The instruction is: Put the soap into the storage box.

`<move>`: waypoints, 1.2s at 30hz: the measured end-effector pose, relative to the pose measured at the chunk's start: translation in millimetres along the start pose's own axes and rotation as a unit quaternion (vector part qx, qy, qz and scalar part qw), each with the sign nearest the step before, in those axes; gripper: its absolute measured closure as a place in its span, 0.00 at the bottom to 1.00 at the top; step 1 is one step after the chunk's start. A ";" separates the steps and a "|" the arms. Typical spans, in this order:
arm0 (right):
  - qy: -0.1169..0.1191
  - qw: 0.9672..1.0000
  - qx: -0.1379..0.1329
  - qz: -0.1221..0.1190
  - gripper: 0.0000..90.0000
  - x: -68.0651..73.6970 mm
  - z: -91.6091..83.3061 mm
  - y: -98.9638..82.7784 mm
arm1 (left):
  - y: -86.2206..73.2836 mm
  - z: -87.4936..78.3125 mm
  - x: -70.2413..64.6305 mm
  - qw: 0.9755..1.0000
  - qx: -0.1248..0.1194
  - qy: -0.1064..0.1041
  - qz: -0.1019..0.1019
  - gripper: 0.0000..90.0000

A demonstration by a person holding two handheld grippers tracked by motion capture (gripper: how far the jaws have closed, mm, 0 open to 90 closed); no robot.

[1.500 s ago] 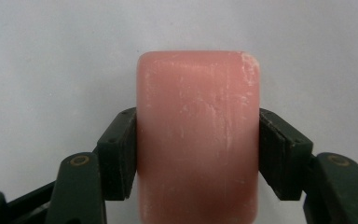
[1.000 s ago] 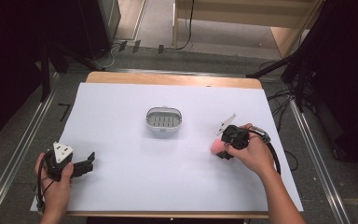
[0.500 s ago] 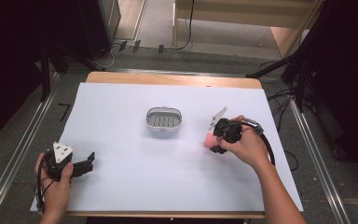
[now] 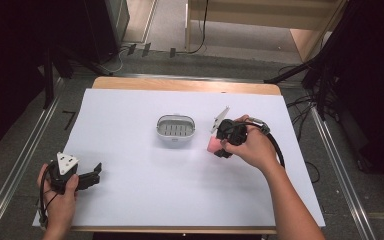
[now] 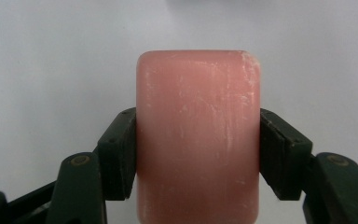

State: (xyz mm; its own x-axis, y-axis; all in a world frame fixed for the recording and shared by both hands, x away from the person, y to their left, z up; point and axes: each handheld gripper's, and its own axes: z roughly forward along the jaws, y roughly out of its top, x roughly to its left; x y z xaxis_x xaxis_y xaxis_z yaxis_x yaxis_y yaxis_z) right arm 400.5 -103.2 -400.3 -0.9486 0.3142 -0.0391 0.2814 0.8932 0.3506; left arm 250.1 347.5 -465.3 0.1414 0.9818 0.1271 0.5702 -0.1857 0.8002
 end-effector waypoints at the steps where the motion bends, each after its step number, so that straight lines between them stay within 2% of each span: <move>1: 0.000 1.000 -0.001 -0.005 0.42 -0.2 0.4 2.5 | 0.0 0.0 0.0 1.000 0.000 0.000 0.000 0.06; 11: 0.006 1.000 0.000 -0.024 0.43 1.8 2.8 24.8 | -0.1 0.1 0.2 1.000 -0.001 -0.002 0.000 0.06; 16: 0.009 0.999 -0.004 -0.042 0.43 4.6 5.7 39.3 | -0.1 0.0 0.0 1.000 -0.001 -0.001 -0.001 0.06; 36: 0.026 0.997 -0.007 -0.077 0.43 18.1 17.5 82.7 | -0.1 -0.2 0.0 1.000 -0.001 -0.002 0.000 0.06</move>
State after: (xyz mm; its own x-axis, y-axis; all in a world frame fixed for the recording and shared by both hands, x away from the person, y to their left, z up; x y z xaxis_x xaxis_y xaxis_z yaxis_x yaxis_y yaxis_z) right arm 409.1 -18.0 -388.3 -0.9866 0.1568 -0.0449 0.1306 0.9246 0.3577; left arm 250.0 347.4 -465.3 0.1437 0.9818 0.1243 0.5694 -0.1848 0.8010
